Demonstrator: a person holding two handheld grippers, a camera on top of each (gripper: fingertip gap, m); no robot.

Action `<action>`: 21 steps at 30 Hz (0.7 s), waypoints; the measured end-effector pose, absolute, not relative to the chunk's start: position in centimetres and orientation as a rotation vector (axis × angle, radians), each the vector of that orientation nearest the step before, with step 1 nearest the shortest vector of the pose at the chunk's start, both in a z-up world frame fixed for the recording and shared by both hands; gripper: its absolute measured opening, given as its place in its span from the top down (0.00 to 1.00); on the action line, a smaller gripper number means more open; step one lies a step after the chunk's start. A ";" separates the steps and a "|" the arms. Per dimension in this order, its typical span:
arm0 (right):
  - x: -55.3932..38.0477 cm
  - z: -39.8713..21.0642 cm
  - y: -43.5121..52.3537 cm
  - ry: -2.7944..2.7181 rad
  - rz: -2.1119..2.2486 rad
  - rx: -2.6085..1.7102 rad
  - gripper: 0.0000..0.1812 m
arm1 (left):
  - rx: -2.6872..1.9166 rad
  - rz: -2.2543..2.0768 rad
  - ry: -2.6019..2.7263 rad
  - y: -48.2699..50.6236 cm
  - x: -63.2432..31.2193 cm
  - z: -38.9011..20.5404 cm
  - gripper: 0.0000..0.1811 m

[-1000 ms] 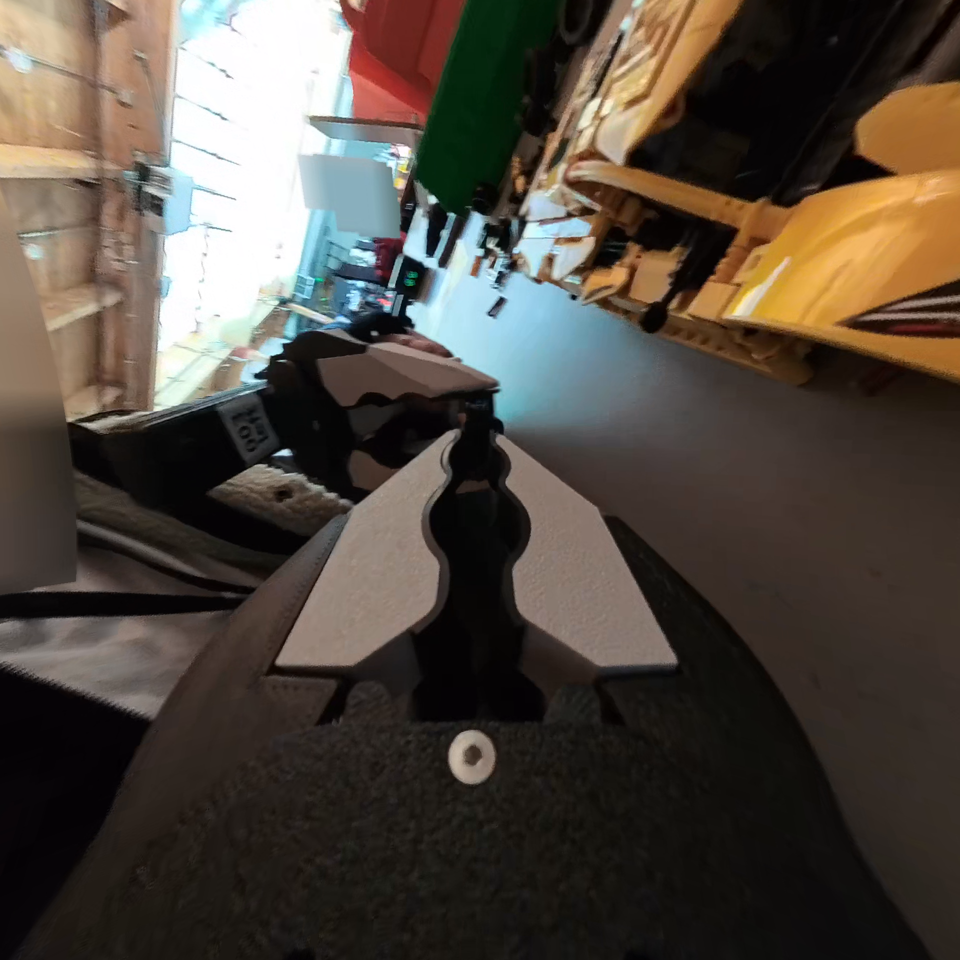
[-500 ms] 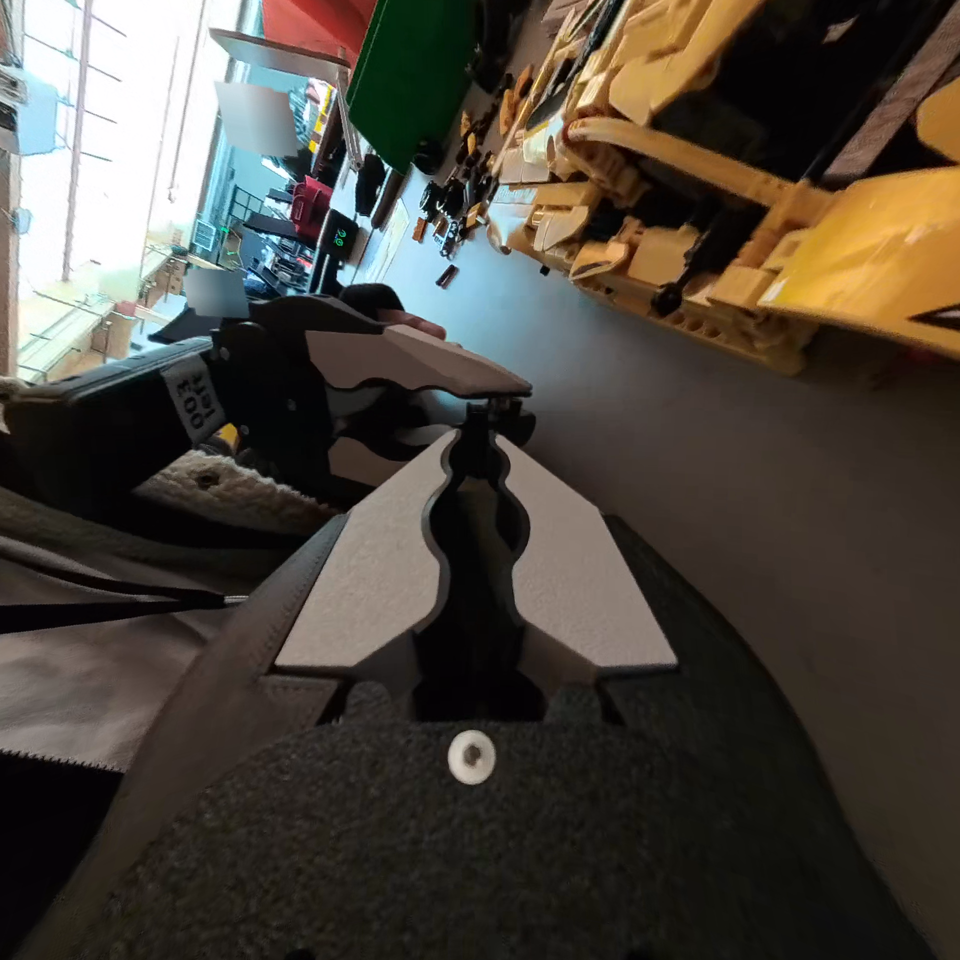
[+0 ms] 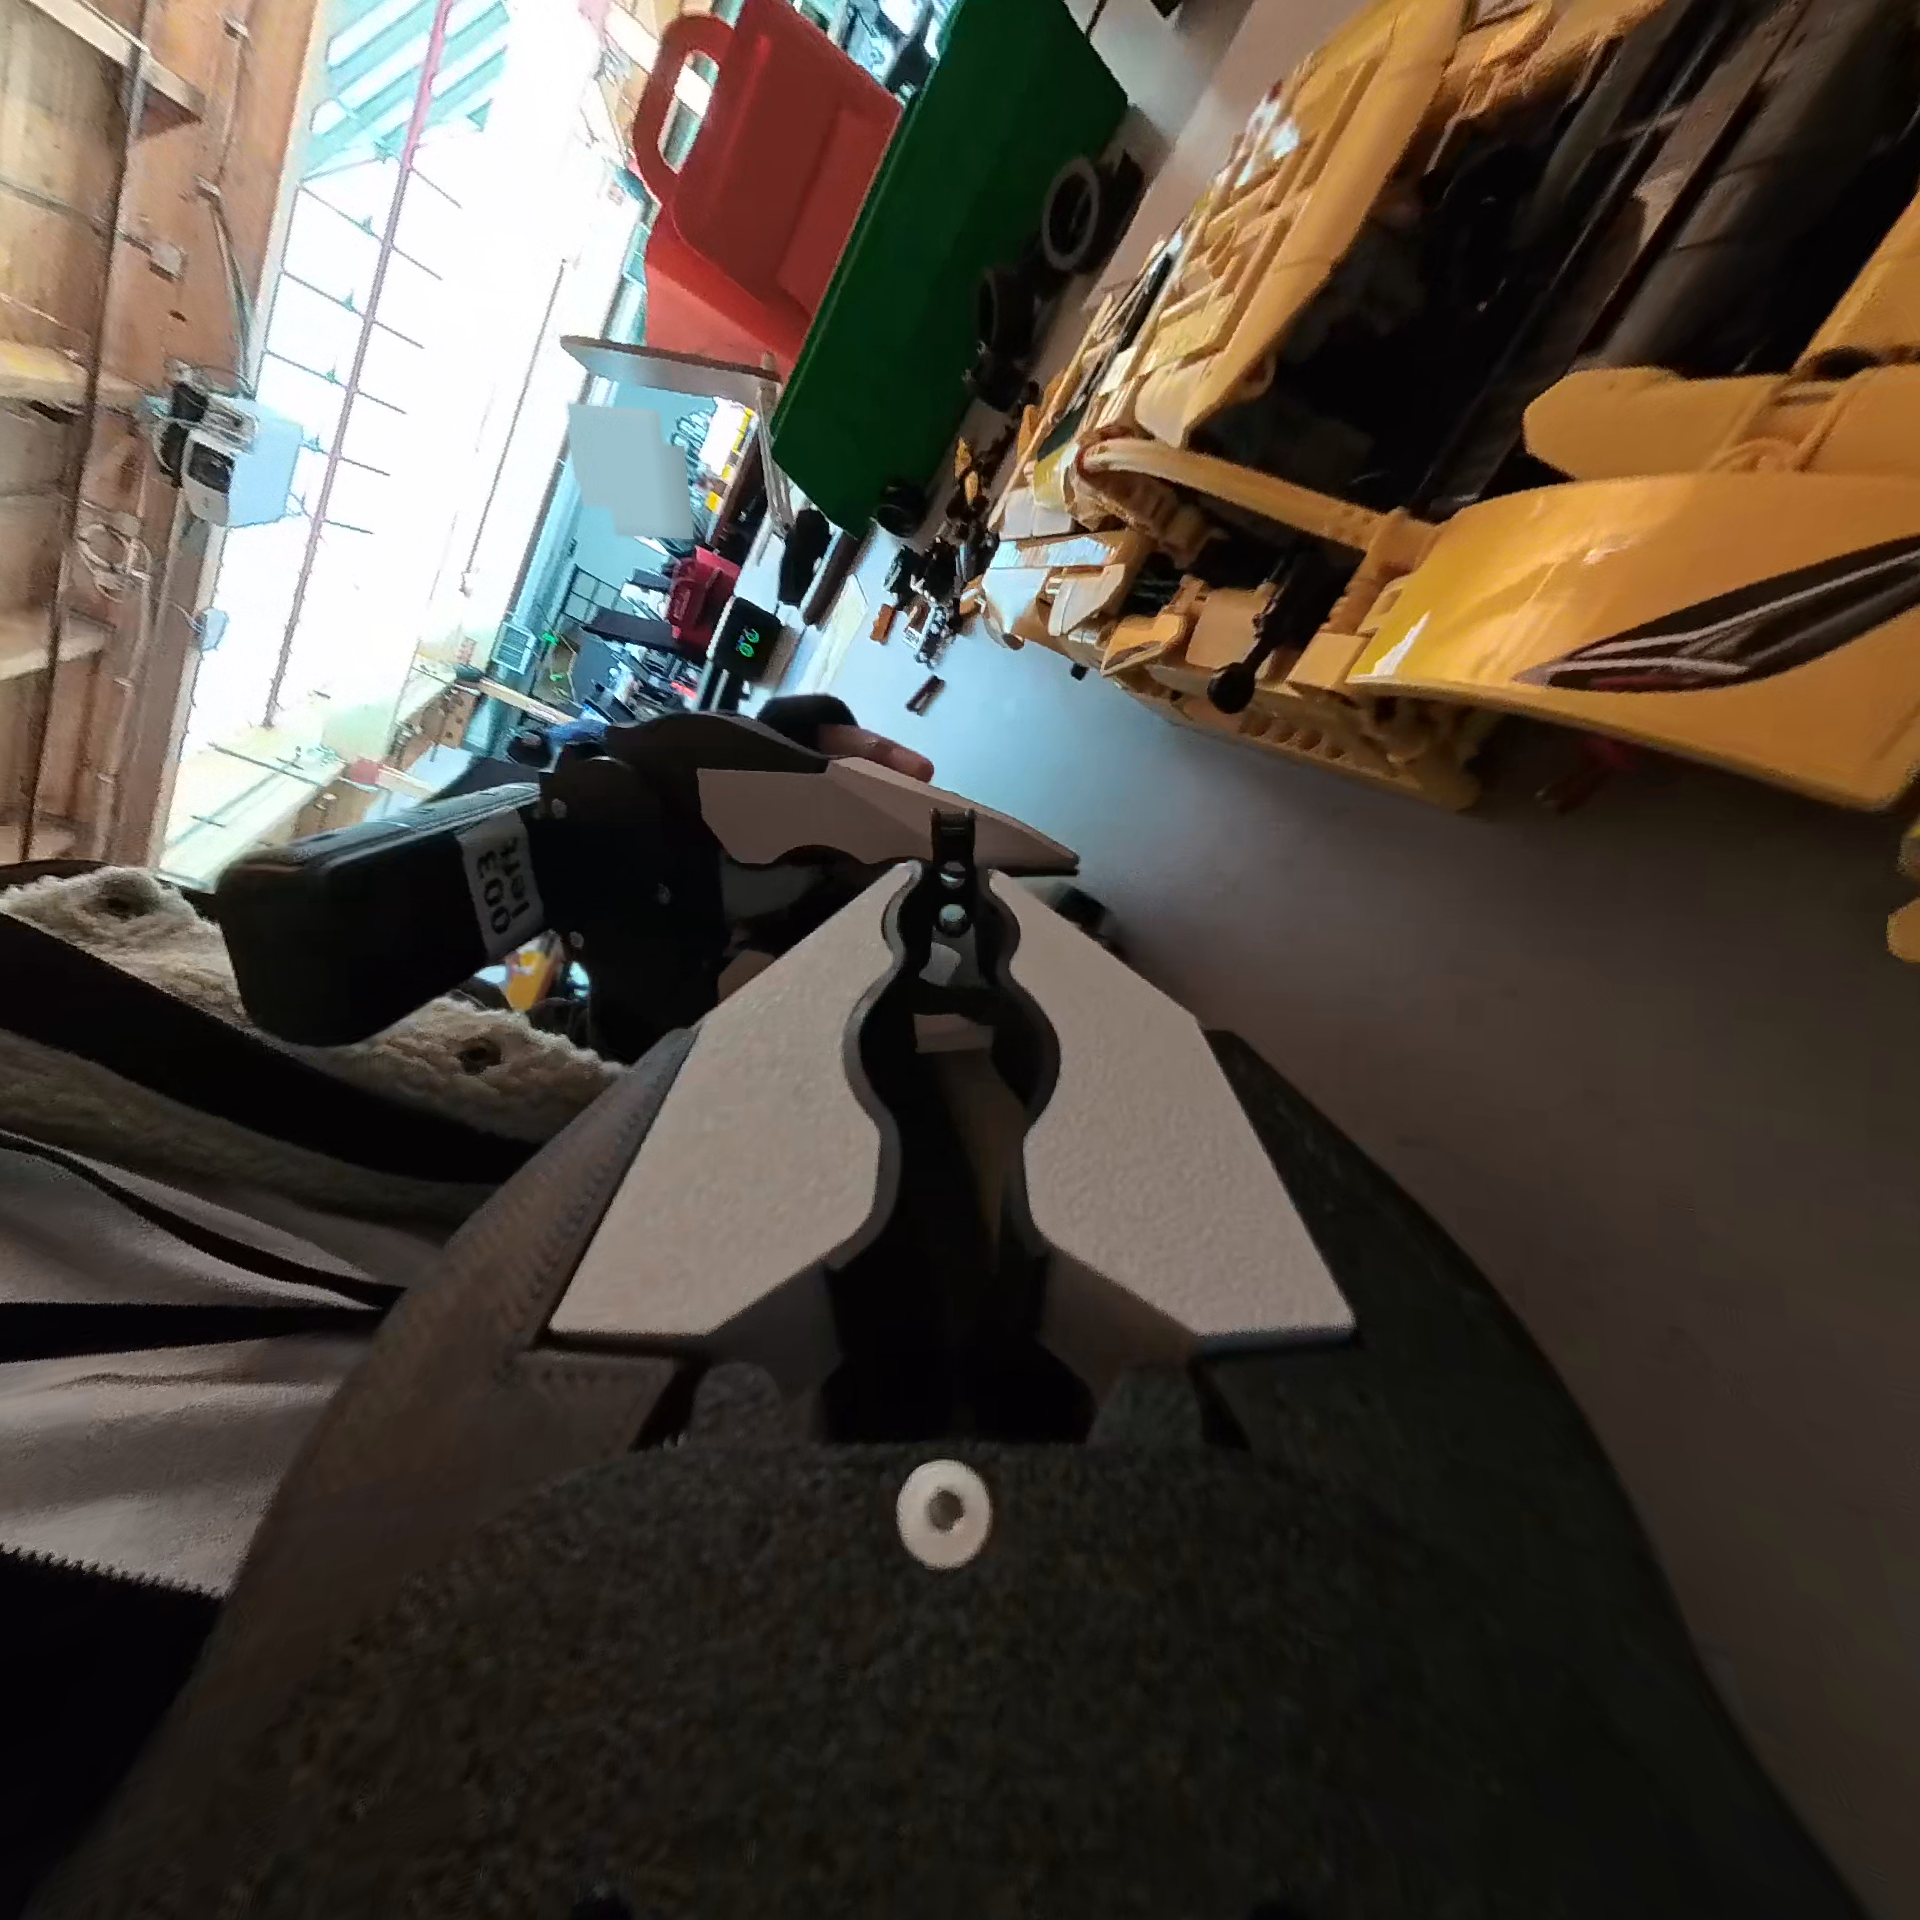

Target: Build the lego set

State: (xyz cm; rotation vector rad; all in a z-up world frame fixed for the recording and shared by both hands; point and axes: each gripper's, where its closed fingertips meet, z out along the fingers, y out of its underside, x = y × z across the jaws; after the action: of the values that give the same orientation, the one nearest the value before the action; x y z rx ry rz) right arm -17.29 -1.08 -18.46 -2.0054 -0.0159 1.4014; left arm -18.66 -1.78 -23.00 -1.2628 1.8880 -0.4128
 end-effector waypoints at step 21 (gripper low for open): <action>-16.3 -16.0 -1.5 0.052 1.649 -1.813 0.97 | -1.648 -0.622 1.904 -2.0 -20.7 -24.2 0.79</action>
State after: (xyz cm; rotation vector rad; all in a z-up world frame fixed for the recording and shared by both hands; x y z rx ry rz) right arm -16.25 -1.50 -15.99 -1.8127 0.0521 1.6487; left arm -20.72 -1.96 -24.16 -1.6483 1.9039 -0.6219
